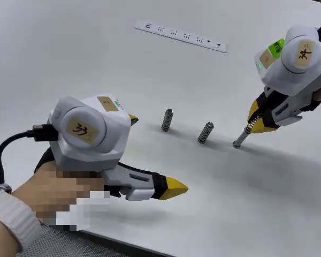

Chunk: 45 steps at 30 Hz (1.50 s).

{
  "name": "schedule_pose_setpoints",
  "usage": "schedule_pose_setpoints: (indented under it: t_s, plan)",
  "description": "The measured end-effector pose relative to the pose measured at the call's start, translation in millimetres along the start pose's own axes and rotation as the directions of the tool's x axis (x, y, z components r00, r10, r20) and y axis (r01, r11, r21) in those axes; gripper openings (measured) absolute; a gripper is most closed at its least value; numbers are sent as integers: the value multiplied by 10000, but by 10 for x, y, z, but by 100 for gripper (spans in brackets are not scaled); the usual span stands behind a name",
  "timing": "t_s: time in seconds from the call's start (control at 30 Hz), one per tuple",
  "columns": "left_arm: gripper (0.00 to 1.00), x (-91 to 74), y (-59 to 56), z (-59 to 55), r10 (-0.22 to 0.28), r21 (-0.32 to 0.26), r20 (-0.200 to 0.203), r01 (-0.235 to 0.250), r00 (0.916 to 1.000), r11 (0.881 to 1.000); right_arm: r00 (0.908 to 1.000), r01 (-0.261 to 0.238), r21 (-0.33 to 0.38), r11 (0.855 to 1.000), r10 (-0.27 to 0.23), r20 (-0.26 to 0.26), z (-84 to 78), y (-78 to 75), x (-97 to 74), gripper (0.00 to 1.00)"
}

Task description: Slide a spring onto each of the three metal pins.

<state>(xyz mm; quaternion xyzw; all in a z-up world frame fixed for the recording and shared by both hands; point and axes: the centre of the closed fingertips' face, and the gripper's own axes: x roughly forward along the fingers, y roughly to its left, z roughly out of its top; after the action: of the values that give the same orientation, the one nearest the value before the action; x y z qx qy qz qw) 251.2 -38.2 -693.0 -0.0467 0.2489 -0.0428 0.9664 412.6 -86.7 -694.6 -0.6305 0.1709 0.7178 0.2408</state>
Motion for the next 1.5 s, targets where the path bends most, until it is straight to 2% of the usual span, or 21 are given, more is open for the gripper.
schedule_pose_setpoints:
  t_s: [0.5, 0.9, 1.5]
  plan:
    - [100, 4, 0, 10, 31, 58, 5, -31, 10000, 10000, 9997, -88, -152, 9998, 85, -208, 17, 16, 265, 13]
    - [100, 11, -8, -6, -35, 88, -67, 35, 10000, 10000, 9988, -212, -29, 9998, 211, -439, -58, 52, 463, 13]
    - [100, 15, -8, -21, -39, 75, -113, 40, 9999, 10000, 9985, -279, 83, 9996, 283, -463, -62, 104, 530, 14]
